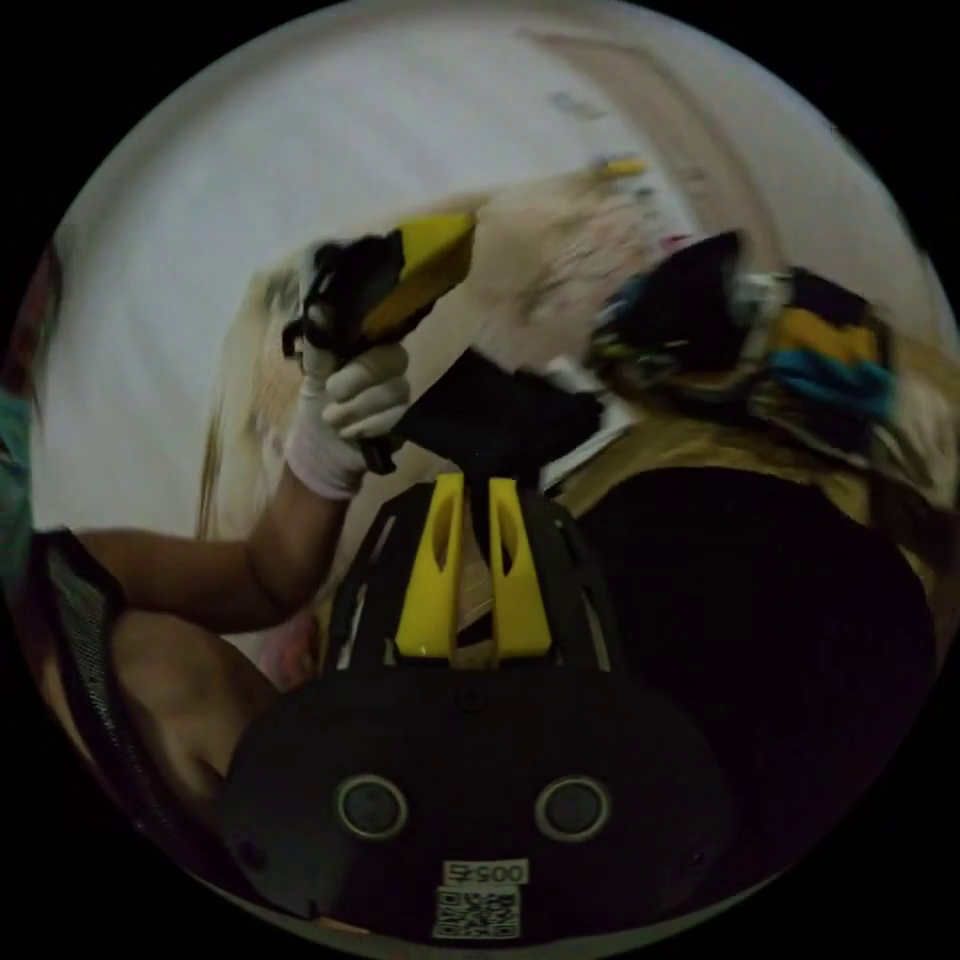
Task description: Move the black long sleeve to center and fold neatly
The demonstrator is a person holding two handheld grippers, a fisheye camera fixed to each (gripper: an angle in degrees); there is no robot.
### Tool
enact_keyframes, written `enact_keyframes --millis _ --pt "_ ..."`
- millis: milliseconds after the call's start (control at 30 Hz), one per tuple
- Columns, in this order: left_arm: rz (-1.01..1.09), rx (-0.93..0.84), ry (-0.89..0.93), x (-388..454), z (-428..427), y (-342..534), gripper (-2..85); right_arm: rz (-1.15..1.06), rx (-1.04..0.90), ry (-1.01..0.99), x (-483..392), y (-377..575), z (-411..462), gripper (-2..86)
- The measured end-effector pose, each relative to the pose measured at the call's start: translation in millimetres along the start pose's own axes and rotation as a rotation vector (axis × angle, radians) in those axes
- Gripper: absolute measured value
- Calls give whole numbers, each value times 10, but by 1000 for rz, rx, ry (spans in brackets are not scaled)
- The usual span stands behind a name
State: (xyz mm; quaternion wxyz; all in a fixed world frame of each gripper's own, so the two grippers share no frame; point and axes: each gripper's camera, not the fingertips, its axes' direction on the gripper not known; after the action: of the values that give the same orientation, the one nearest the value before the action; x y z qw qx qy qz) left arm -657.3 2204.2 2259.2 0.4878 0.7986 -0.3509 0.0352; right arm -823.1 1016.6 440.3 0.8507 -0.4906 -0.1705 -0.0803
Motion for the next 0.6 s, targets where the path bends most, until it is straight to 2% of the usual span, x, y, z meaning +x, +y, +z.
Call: enact_keyframes --millis 100,233,333,467,600 --pt "-7 73 33 -140 512 -375 -6 212 144 126 582 214 -769 4" --pt "-165 126 3 -522 1011 -296 -7 505 223 349 1263 768 -1530 -1" --pt "-285 30 -168 -800 1299 -3 -7 671 178 394 1664 1119 -1776 -3" --pt "-434 -135 -397 -1084 1605 417 -7 702 110 355 1859 1274 -1921 8" --pt "-465 -277 -457 -1250 1938 513 -7 702 -7 330 1940 1279 -2135 36"
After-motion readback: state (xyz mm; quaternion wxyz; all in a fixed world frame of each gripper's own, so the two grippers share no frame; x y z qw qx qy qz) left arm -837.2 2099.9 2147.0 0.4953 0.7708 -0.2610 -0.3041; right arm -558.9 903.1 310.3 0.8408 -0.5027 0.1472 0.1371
